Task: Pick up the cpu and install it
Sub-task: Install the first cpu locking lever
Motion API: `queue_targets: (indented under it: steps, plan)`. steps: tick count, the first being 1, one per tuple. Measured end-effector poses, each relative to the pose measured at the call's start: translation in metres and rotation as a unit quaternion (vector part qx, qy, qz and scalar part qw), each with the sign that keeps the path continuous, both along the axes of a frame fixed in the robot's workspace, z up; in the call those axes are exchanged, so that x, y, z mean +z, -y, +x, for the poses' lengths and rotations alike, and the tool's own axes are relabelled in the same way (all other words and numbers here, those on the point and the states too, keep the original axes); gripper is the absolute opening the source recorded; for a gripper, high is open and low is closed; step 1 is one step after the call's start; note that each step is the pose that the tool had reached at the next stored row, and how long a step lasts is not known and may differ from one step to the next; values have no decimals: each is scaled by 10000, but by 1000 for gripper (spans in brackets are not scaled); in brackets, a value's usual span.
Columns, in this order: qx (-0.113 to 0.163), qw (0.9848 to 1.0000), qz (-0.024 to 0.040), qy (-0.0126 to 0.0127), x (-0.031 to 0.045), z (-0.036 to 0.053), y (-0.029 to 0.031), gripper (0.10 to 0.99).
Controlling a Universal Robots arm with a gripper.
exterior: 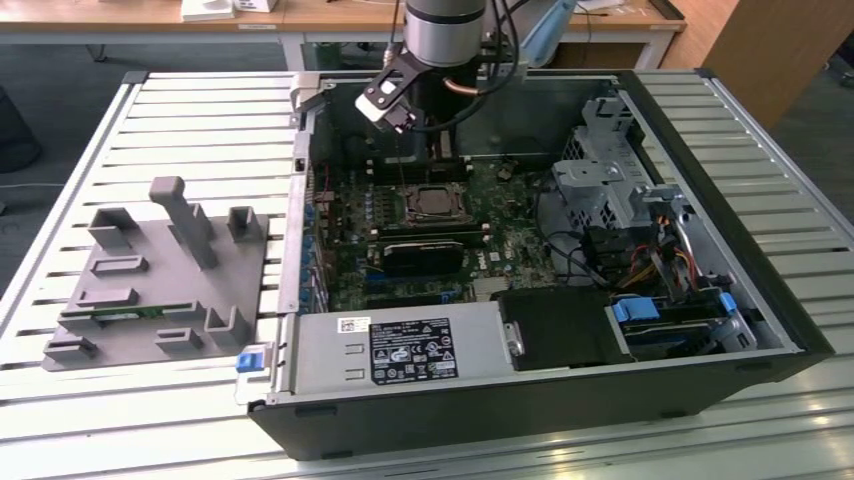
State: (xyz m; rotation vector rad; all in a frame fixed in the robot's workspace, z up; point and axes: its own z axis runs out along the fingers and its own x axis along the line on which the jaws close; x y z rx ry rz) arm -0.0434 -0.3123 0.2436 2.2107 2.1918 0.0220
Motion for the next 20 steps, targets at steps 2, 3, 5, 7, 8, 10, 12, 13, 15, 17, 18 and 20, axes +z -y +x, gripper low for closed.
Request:
queue_targets:
  steps: [2,3,5,7,8,10,12,13,15,17,18,20]
  plan:
    - [0,10000,0,0,16,0,0,106]
    - [0,10000,0,0,24,0,0,106]
    - [0,10000,0,0,48,0,0,106]
    - [0,10000,0,0,63,0,0,106]
    - [0,10000,0,0,71,0,0,106]
    - [0,10000,0,0,83,0,0,106]
    - [0,10000,0,0,93,0,0,106]
    - [0,10000,0,0,99,0,0,106]
    - [0,10000,0,0,109,0,0,106]
    - [0,10000,0,0,121,0,0,106]
    - [0,10000,0,0,126,0,0,106]
    - [0,10000,-3,0,139,0,0,106]
